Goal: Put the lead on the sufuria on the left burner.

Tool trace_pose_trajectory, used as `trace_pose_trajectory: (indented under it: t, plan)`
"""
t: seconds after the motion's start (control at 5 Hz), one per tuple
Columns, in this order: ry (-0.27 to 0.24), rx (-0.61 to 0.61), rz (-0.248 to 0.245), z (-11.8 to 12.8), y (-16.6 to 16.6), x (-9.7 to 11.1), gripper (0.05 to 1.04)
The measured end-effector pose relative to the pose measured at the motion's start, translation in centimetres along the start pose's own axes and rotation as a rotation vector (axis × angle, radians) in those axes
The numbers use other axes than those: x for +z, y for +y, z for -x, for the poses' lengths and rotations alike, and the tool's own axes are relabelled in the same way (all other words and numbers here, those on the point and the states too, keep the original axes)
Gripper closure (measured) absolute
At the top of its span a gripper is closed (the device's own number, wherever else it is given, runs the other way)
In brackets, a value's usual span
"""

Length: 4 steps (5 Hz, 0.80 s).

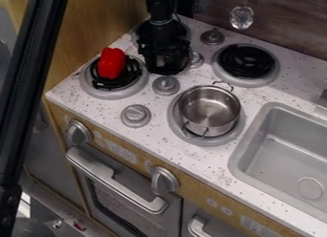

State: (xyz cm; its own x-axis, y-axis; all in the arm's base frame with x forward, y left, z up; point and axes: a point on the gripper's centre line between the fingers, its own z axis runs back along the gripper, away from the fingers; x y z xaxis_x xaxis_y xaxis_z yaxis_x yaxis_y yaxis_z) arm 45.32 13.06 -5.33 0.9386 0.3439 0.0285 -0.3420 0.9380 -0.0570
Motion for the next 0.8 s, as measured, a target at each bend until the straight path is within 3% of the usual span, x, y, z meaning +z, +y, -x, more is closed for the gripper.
trace_pose_trajectory:
  t: [0.2,0.4,0.8]
  plan:
    - [-0.035,-0.009,0.001,-0.9,-0.4,0.8,0.072]
    - [-0.093,-0.023,-0.012,-2.5,-0.6,2.5,0.077]
    - [-0.120,-0.008,-0.015,-4.2,-0.6,1.7,0.084]
